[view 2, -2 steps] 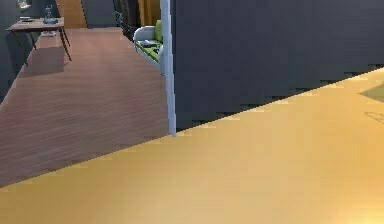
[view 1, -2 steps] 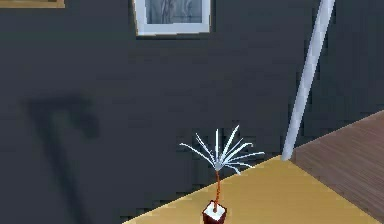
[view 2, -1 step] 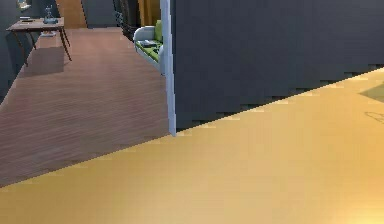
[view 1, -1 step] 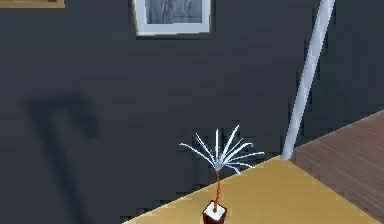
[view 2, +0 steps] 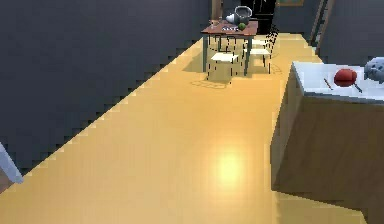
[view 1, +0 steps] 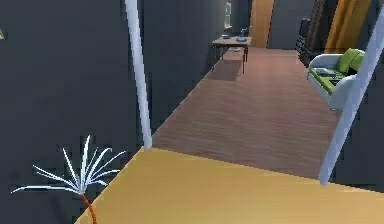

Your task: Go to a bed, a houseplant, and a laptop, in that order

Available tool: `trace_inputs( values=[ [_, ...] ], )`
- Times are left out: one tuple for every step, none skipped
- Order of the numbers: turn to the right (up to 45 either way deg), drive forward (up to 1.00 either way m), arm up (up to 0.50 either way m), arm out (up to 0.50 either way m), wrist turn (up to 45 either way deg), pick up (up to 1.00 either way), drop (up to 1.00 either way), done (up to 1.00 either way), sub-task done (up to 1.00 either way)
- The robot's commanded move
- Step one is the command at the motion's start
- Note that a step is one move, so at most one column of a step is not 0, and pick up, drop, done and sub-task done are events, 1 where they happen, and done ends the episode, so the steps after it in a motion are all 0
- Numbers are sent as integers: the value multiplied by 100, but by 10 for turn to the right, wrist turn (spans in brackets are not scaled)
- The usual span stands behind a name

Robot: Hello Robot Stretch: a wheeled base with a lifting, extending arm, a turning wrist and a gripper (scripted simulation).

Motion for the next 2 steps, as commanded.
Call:
trace_inputs(
  values=[
    [180,0,0,0,0,0,0,0,0],
    [30,0,0,0,0,0,0,0,0]
  ],
)
